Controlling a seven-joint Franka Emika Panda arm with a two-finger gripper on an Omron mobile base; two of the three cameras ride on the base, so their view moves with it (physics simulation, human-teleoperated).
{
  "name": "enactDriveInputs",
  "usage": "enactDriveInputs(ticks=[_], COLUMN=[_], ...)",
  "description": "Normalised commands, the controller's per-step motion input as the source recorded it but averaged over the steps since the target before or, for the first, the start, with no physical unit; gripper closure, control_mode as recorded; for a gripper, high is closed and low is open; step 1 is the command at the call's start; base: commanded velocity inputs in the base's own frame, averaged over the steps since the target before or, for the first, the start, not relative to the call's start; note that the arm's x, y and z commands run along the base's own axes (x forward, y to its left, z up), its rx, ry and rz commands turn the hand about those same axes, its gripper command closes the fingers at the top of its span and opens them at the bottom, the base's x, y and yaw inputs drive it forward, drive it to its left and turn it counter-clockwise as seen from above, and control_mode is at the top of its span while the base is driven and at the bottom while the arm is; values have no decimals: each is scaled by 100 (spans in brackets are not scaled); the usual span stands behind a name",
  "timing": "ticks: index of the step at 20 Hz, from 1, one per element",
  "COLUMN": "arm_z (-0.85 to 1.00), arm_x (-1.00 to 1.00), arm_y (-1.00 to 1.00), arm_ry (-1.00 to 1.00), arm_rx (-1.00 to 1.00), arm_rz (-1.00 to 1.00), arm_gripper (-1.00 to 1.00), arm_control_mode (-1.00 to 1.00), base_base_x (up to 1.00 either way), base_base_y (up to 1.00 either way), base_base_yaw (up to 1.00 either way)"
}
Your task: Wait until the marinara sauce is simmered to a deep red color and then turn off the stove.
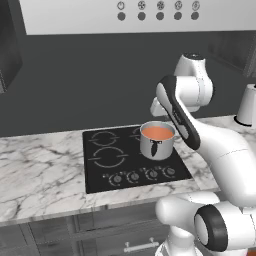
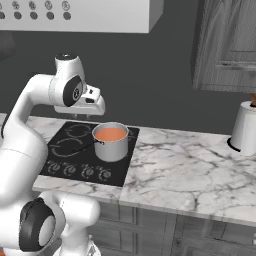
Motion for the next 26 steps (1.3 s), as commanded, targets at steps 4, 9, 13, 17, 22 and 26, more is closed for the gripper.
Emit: enactDriveInputs(ticks=[4, 9, 13, 17, 22, 26], arm_z=[-17, 0, 0, 0, 0, 0], arm_x=[-39, 0, 0, 0, 0, 0], arm_y=[-41, 0, 0, 0, 0, 0], arm_ry=[-3, 0, 0, 0, 0, 0], arm_rx=[12, 0, 0, 0, 0, 0], arm_rz=[-4, 0, 0, 0, 0, 0], arm_gripper=[-100, -100, -100, -100, -100, -100], arm_control_mode=[-100, -100, -100, -100, -100, -100], base_base_x=[0, 0, 0, 0, 0, 0], base_base_y=[0, 0, 0, 0, 0, 0], base_base_yaw=[0, 0, 0, 0, 0, 0])
